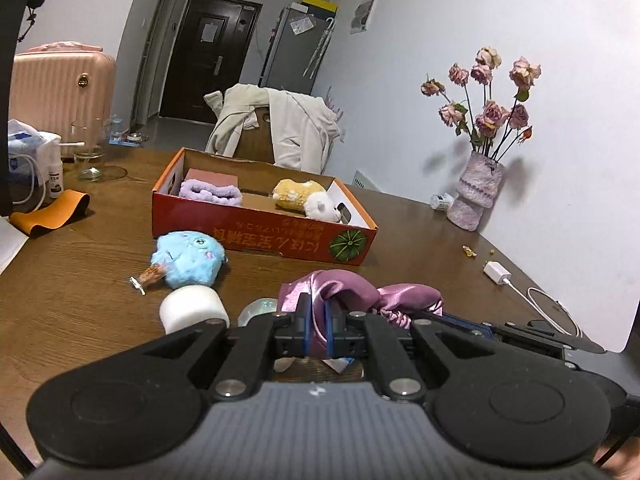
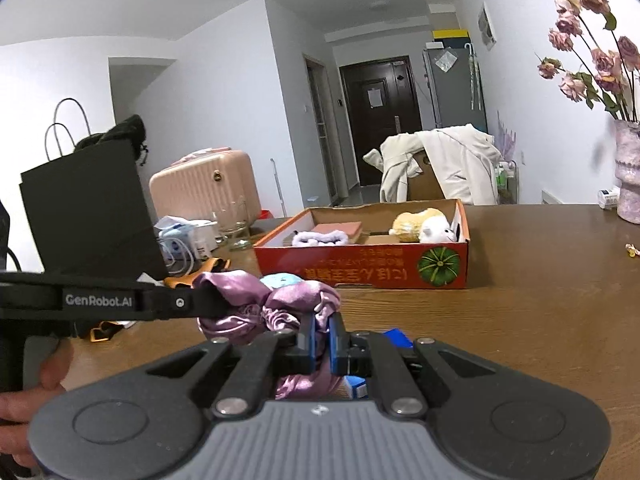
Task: Organize soft objects
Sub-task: 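Carry the pink satin bow into the box and open both grippers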
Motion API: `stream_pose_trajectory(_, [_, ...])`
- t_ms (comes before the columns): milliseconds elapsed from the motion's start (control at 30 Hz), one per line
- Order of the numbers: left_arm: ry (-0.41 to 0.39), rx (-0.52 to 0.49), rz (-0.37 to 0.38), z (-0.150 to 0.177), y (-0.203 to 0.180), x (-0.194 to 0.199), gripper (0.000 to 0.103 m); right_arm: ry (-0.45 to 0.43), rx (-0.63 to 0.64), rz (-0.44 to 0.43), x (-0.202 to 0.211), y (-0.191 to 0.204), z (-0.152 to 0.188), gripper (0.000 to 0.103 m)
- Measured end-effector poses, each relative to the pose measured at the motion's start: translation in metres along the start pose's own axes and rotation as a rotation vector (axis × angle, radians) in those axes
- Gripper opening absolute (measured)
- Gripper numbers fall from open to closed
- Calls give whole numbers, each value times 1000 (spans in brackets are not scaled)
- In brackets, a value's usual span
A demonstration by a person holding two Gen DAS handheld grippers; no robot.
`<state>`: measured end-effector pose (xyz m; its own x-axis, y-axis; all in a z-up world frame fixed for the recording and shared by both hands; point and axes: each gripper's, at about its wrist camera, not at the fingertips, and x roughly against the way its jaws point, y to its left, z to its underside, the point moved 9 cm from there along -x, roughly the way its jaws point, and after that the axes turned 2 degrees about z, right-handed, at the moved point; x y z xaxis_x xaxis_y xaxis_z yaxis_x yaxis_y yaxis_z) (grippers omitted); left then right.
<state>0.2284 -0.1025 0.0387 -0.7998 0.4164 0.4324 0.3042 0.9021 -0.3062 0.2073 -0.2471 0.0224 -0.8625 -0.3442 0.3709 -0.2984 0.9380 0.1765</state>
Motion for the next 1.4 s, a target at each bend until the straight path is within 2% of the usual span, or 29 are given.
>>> stream_pose_trajectory(133, [-14,-1,3,-3,4,4,7,-3,-1,-2,0,6,-2,6])
stream_pose_trajectory(333, [-2,15,14,-13,14,-14,7,18,7,1,-21,1,-11,6])
stream_pose_trajectory(500, [-5,-37,29,-49,21,-49,8,19,31,-12,-63,-15,-47,6])
stream_pose_trajectory(700, [38,-95,40,-123,42,-128,8,49,59,-21,-148,-44,-109,6])
stream_pose_trajectory(867, [129,-90,3,-167,71,-220,7,178,-19,-12,-247,-76,-141,6])
stream_pose_trajectory(1000, [187,-65,-24,-186,100,-289,7,271,-93,23,-315,-97,-141,7])
stream_pose_trajectory(1167, [277,-38,-73,-178,130,-359,8,354,-141,90,-375,-113,-123,8])
stream_pose_trajectory(1233, [299,-32,-70,-175,137,-374,10,394,-139,128,-393,-118,-112,13])
stream_pose_trajectory(1333, [319,-33,-55,-173,138,-381,17,446,-132,159,-406,-118,-99,16])
stream_pose_trajectory(1400, [306,-46,-54,-174,138,-377,41,448,-118,161,-405,-115,-97,20])
